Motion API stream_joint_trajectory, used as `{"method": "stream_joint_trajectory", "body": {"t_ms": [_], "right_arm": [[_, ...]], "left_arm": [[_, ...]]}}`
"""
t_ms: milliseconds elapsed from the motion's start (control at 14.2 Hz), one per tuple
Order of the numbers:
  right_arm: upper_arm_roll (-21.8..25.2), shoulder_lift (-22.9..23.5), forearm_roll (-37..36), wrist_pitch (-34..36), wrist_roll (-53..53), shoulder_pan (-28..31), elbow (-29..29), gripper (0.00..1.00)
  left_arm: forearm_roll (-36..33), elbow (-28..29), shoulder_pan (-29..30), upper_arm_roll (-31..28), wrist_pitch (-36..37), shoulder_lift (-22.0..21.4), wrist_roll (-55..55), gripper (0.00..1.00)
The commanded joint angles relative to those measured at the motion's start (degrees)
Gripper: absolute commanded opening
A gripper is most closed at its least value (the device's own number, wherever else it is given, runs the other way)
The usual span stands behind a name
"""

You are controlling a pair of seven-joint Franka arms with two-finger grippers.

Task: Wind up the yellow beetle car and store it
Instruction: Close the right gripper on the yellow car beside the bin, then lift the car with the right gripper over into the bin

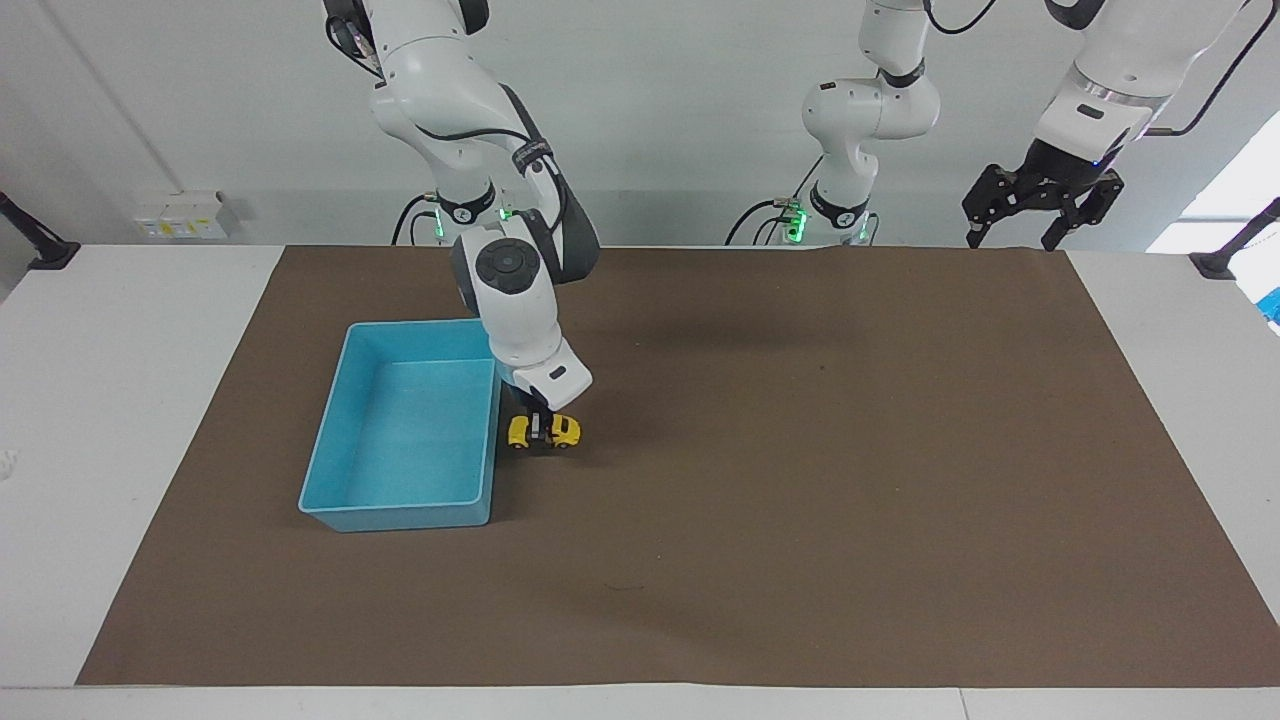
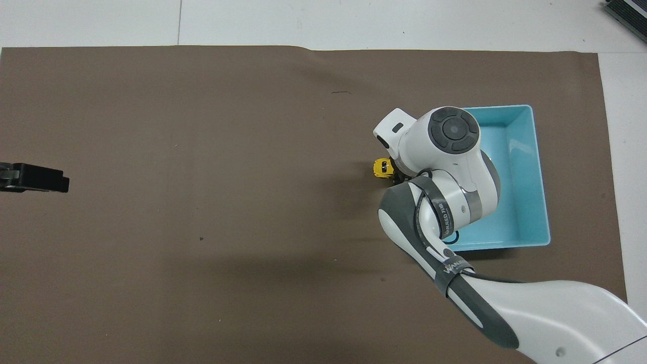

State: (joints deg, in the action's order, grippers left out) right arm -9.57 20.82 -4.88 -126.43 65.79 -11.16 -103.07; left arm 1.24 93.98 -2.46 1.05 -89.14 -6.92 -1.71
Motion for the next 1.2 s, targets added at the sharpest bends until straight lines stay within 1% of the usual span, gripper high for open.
{"method": "stream_joint_trajectory", "body": {"t_ms": [0, 211, 352, 563, 915, 1126], "right_arm": [[-0.45, -0.69, -0.66, 4.07, -1.37, 0.35, 2.52, 0.00], [-0.54, -1.83, -0.49, 8.46, -1.37, 0.35, 5.77, 0.00], [-0.89, -2.71, -0.49, 10.40, -1.37, 0.61, 6.74, 0.00], [-0.72, -4.29, -0.57, 12.25, 0.29, 1.75, 6.40, 0.00], [-0.72, -4.47, -0.57, 13.13, 7.76, 6.05, 5.78, 0.00], [-0.72, -5.26, -0.57, 13.13, 10.23, 8.68, 3.77, 0.00]], "left_arm": [[0.69, -0.29, 0.97, 0.45, 0.99, -0.20, -0.40, 1.00], [0.69, -0.29, 0.97, 0.45, 0.99, -0.11, -0.40, 1.00], [0.69, -0.29, 0.97, 0.45, 0.99, -0.20, -0.40, 1.00], [0.69, -0.37, 0.97, 0.45, 0.99, -0.20, -0.40, 1.00], [0.69, -0.29, 0.97, 0.45, 0.99, -0.11, -0.40, 1.00], [0.69, -0.37, 0.97, 0.45, 0.99, -0.20, -0.40, 1.00]]}}
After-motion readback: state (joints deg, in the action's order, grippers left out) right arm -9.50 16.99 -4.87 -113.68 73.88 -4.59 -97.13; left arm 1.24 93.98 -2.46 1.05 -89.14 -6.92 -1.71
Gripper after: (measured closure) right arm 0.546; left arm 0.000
